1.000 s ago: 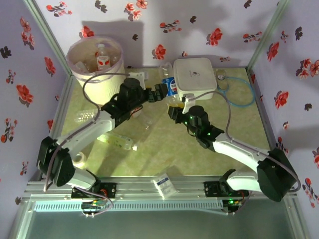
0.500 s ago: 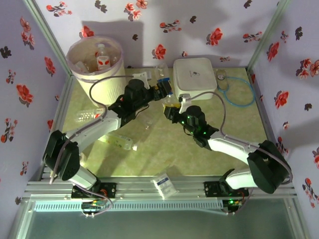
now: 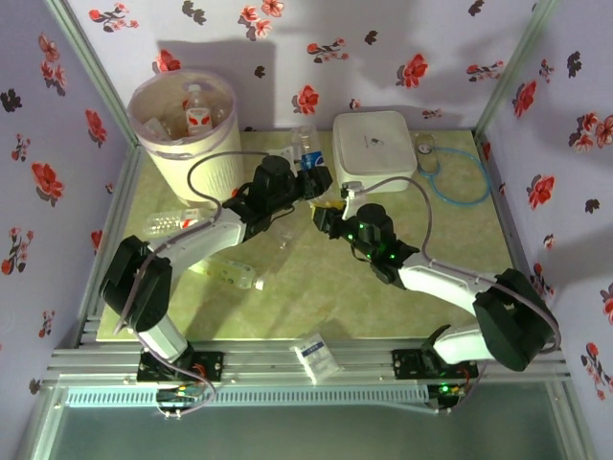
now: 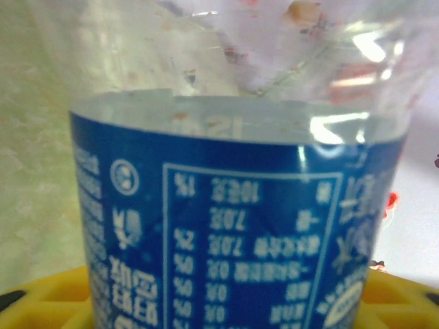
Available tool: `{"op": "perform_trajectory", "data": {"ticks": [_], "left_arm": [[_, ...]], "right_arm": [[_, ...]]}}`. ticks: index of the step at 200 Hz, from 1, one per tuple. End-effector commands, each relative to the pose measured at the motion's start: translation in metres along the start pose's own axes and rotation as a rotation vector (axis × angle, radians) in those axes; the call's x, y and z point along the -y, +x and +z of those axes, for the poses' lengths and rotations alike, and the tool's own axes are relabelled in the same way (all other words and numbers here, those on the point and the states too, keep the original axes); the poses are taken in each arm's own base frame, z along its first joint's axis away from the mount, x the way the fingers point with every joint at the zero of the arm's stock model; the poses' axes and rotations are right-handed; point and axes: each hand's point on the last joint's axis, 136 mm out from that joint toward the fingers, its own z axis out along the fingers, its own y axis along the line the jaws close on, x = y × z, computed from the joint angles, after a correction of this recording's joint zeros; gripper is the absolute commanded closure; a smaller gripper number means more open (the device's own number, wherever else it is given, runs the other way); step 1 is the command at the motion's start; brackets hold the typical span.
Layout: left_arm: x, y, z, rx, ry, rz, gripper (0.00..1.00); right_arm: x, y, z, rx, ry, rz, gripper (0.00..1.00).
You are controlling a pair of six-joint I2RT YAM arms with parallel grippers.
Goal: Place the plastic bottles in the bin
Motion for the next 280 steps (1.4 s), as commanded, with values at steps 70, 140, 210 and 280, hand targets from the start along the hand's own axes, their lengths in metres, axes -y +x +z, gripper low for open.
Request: {"op": "perform_trajectory", "data": {"ticks": [70,140,210,280], "left_arm": [[0.013,-0.018,0.014,0.011,0.048,0.002,0.62],[0.040,-0.101,-0.026,0.072,-0.004,0.212,0.67],[0.030,-0.222,-0.130,0.247,-0.161,0.366,0.72],[-0.077,-0.326,-0.205,0.440,-0.466,0.286,0.92]], "right_arm": [[0.020,0.035,-0.027,-0.135,0.080,-0.033,0.01],[0.068,0.026,-0.060,-0.082,0.333,-0.104,0.01],[0.127,0.017,-0.092,0.023,0.603,0.092,0.01],[0.124,0.037,-0.081,-0.046,0.555,0.131,0.01]]}}
